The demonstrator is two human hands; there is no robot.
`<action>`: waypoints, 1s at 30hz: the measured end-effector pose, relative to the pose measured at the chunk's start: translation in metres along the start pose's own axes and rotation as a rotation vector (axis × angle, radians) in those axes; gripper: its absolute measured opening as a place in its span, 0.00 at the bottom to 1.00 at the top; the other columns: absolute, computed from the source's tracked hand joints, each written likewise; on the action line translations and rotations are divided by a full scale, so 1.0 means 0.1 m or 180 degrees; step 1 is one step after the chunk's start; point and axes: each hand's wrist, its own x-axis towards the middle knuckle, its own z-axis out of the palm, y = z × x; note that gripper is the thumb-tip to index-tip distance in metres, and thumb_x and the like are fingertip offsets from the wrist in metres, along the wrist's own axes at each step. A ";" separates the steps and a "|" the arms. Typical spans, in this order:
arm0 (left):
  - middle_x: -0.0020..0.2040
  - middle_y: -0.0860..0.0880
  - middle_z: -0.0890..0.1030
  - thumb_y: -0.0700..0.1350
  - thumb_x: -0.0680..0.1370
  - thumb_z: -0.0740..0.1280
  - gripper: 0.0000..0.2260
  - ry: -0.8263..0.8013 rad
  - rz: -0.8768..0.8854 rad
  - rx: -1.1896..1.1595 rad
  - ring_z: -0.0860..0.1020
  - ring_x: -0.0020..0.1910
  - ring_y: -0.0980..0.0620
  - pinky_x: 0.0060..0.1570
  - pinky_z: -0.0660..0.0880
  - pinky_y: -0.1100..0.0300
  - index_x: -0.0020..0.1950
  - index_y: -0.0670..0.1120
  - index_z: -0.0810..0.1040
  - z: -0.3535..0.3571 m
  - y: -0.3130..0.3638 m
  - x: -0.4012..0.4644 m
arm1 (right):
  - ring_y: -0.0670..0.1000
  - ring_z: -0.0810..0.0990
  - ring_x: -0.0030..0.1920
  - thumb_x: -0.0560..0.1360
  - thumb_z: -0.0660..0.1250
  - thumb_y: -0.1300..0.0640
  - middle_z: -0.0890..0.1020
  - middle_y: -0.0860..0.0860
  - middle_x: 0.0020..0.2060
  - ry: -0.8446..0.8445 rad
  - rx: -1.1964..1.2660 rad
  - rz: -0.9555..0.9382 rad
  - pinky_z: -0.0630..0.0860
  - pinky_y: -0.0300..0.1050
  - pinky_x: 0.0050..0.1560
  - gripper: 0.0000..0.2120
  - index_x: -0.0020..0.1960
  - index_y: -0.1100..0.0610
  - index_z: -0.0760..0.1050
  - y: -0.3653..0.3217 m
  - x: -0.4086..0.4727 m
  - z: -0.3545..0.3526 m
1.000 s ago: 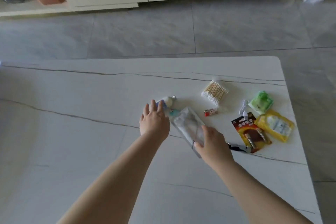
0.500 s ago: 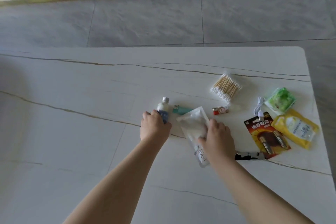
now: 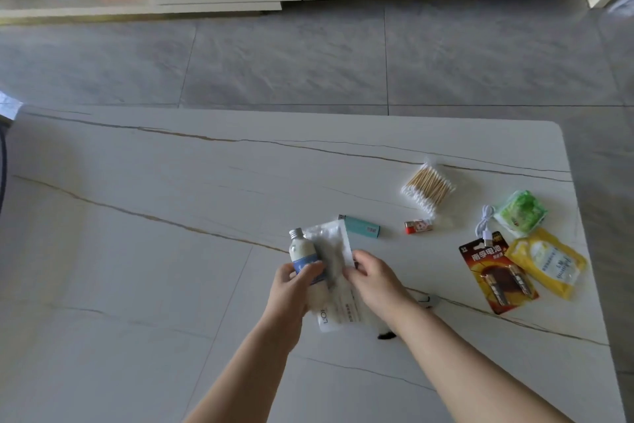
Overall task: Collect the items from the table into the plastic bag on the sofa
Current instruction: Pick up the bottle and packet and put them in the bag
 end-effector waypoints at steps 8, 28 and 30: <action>0.49 0.45 0.79 0.42 0.75 0.69 0.16 0.0366 0.0120 0.0424 0.78 0.45 0.49 0.40 0.76 0.58 0.61 0.45 0.71 -0.32 -0.19 0.14 | 0.58 0.48 0.77 0.79 0.54 0.63 0.49 0.54 0.77 0.0731 -0.3325 -0.0715 0.59 0.54 0.72 0.30 0.77 0.52 0.47 -0.09 0.44 -0.07; 0.51 0.42 0.80 0.43 0.75 0.69 0.16 0.0297 -0.0117 0.0335 0.79 0.45 0.47 0.42 0.76 0.56 0.61 0.44 0.71 -0.17 -0.54 -0.07 | 0.56 0.70 0.64 0.77 0.57 0.66 0.71 0.58 0.63 0.1144 -0.4550 -0.0368 0.74 0.45 0.55 0.22 0.70 0.62 0.59 0.32 0.13 -0.72; 0.50 0.43 0.79 0.42 0.75 0.69 0.16 0.0332 -0.0156 0.0347 0.78 0.44 0.47 0.43 0.76 0.55 0.60 0.44 0.71 -0.17 -0.59 -0.13 | 0.56 0.71 0.62 0.78 0.56 0.66 0.72 0.59 0.61 0.1061 -0.4501 -0.0275 0.75 0.45 0.54 0.16 0.65 0.63 0.65 0.42 0.07 -0.65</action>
